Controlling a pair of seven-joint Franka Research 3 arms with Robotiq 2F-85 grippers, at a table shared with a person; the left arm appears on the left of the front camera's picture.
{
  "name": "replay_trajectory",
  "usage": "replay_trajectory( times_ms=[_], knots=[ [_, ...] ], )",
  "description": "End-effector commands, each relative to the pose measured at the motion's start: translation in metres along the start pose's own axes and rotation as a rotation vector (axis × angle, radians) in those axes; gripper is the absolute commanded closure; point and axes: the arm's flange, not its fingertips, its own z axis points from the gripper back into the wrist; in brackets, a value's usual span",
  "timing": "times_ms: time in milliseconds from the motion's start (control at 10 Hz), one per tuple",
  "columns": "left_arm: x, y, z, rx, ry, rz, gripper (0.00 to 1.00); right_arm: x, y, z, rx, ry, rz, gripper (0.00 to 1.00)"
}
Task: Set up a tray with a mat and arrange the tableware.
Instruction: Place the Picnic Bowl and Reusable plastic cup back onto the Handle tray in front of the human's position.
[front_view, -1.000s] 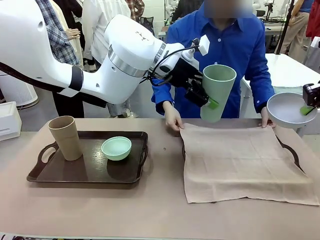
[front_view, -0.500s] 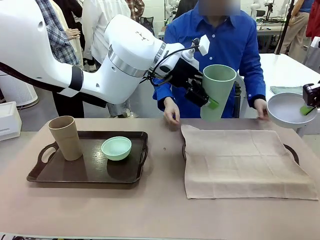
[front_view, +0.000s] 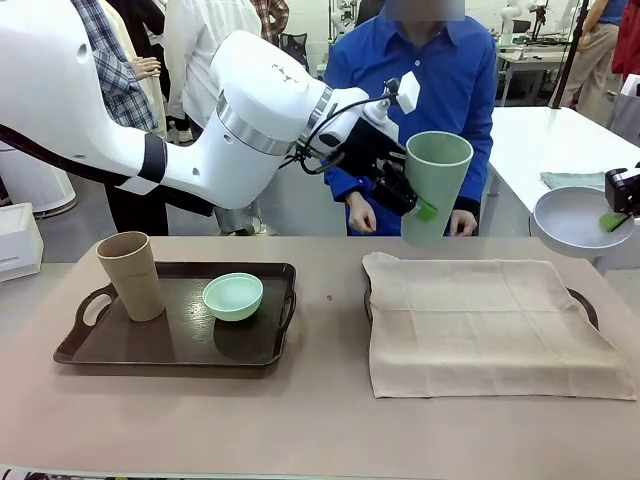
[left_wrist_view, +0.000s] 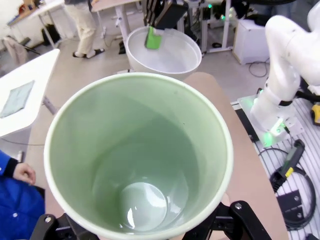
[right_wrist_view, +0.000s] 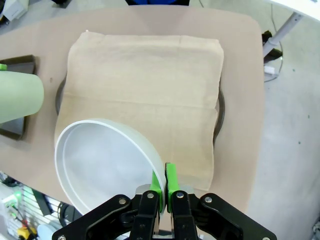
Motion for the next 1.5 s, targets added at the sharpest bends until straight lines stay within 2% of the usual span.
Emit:
replay_trajectory(
  times_ms=[0,200,700,1000,1400],
  knots=[
    [-0.029,0.012,-0.017,-0.061,-0.068,0.002,0.15,0.014,-0.001,-0.038,0.037,0.053,0.021,0.95],
    [-0.053,0.018,-0.036,-0.086,-0.100,0.018,0.15,0.024,0.003,-0.074,0.091,0.061,0.064,0.95],
    [-0.099,0.026,-0.072,-0.127,-0.167,-0.005,0.15,0.028,-0.012,-0.143,0.067,0.103,0.063,0.95],
    [-0.117,0.033,-0.090,-0.149,-0.159,0.032,0.15,0.029,-0.031,-0.170,0.128,0.134,0.056,0.95],
    [-0.127,0.045,-0.107,-0.151,-0.132,0.014,0.15,0.029,-0.040,-0.195,0.167,0.170,0.039,0.95]
  ],
)
